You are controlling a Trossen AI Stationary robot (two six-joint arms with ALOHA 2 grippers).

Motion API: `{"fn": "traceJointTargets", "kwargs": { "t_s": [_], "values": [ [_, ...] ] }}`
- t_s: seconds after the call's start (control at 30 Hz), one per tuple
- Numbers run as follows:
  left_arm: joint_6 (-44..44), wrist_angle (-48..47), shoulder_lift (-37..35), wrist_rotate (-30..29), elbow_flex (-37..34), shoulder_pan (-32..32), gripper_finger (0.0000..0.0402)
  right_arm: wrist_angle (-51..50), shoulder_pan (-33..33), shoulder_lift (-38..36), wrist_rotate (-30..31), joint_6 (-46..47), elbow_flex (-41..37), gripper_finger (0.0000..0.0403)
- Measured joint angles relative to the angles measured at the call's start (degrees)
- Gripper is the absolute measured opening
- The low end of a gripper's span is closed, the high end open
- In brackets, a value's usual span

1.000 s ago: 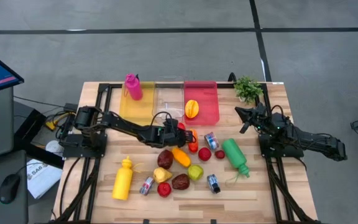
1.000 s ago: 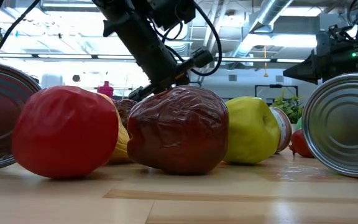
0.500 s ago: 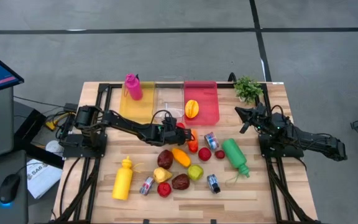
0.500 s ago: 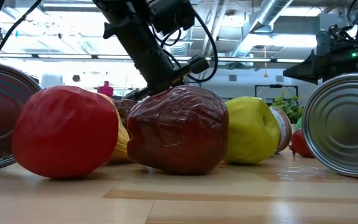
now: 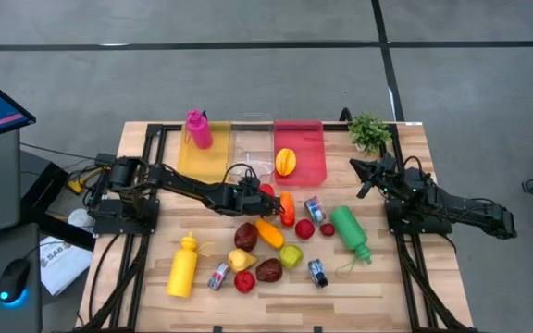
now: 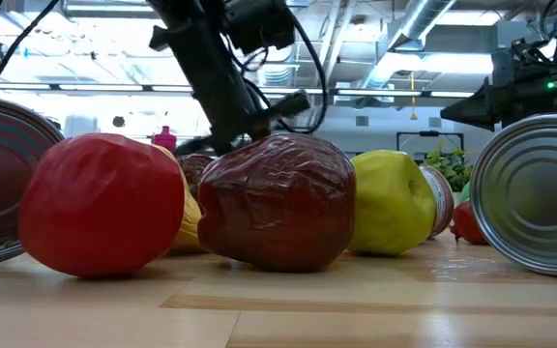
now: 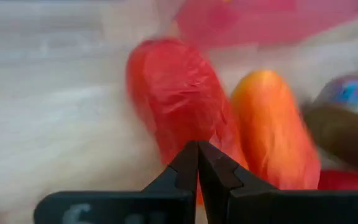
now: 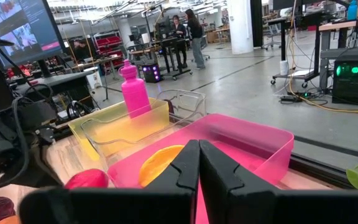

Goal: Pick & Place Food Item
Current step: Put the left orange mango into the pink bin

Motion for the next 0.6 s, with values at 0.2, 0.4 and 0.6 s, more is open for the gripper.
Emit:
{"fn": "traceJointTargets", "kwargs": {
  "t_s": [0.2, 0.4, 0.6],
  "values": [
    [-2.38, -10.68, -6.38, 2.80, -0.09, -2.07, 0.0000, 0.00, 0.00, 0.17, 0.01, 0.02, 0.00, 0.0006],
    [-5.84, -15.49, -12.80, -3.73, -0.10, -3.52, 0.0000, 0.00, -0.08, 0.28, 0.02, 0.02, 0.00, 0.0006],
    [-1.76, -1.06, -8.71, -7.26, -0.02, -2.45, 0.0000, 0.00, -0.11, 0.74, 0.08, 0.02, -0.02, 0.0006]
  ]
}}
